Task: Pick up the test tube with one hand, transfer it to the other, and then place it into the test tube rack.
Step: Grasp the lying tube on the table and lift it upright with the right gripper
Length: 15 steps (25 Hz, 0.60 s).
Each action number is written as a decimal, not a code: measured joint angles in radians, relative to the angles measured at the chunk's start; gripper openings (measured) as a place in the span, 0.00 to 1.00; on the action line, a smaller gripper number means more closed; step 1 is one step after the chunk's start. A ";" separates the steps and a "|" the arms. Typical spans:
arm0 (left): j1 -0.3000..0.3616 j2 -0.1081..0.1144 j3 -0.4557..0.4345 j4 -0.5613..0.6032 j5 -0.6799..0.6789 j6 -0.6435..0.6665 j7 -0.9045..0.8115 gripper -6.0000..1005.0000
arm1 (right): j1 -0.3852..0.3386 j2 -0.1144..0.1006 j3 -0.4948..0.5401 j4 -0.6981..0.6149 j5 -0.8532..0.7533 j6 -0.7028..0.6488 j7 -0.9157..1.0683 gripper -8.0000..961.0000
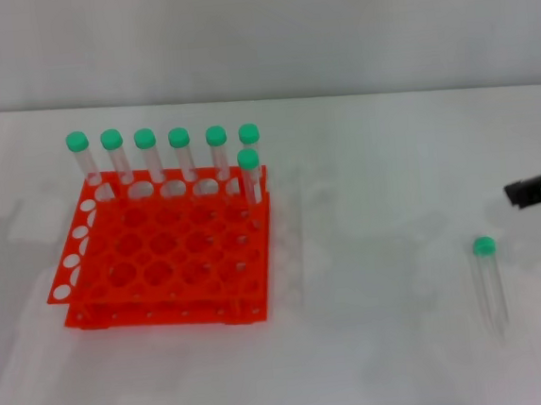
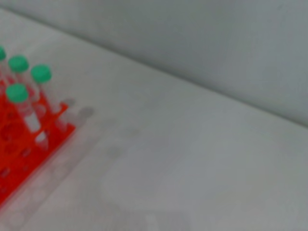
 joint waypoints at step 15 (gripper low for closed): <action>-0.027 0.003 0.001 0.004 0.028 -0.049 -0.024 0.79 | 0.013 0.002 -0.122 0.164 -0.089 -0.096 0.042 0.89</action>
